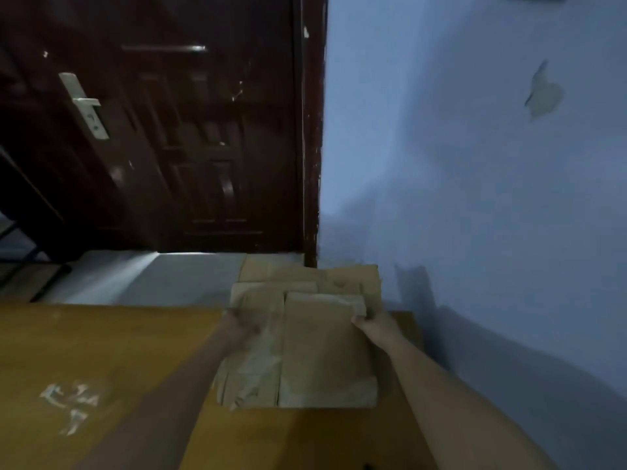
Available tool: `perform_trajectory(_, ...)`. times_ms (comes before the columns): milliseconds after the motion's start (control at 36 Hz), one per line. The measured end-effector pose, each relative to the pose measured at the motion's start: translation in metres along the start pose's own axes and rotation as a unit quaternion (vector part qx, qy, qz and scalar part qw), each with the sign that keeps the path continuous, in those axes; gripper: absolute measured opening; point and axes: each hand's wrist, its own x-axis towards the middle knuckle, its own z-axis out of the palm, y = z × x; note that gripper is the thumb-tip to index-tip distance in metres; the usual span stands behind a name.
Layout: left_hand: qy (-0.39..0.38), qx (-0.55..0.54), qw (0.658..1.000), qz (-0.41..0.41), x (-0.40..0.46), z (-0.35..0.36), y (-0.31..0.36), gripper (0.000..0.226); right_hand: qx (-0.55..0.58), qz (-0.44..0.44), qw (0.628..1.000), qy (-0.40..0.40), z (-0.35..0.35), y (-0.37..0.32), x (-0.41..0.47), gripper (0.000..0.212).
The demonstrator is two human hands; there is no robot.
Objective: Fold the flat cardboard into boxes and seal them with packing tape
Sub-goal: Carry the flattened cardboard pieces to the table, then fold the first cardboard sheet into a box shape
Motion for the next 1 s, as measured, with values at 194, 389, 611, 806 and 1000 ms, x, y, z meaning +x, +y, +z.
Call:
perform_trajectory(194, 0.037, 0.033, 0.996, -0.076, -0.004, 0.029, -0.057, 0.066, 0.005, 0.065, 0.996, -0.065, 0.056, 0.026, 0.025, 0.064)
perform_trajectory(389, 0.017, 0.035, 0.993, -0.111, 0.017, 0.023, -0.076, 0.074, -0.003, 0.072, 0.997, -0.034, 0.084, 0.028, 0.036, 0.066)
perform_trajectory(611, 0.028, 0.210, 0.975, -0.065, 0.019, 0.030, -0.071, 0.070, -0.035, 0.059, 0.997, 0.020, 0.102, 0.032, 0.016, 0.067)
perform_trajectory(806, 0.039, 0.107, 0.988, -0.108, 0.012, 0.036, -0.078, 0.072, -0.073, 0.026, 0.993, 0.092, 0.110, 0.028, -0.011, 0.044)
perform_trajectory(1000, 0.023, -0.147, 0.984, -0.101, -0.003, 0.022, -0.101, 0.071, 0.110, 0.040, 0.990, 0.081, 0.114, 0.023, -0.042, 0.042)
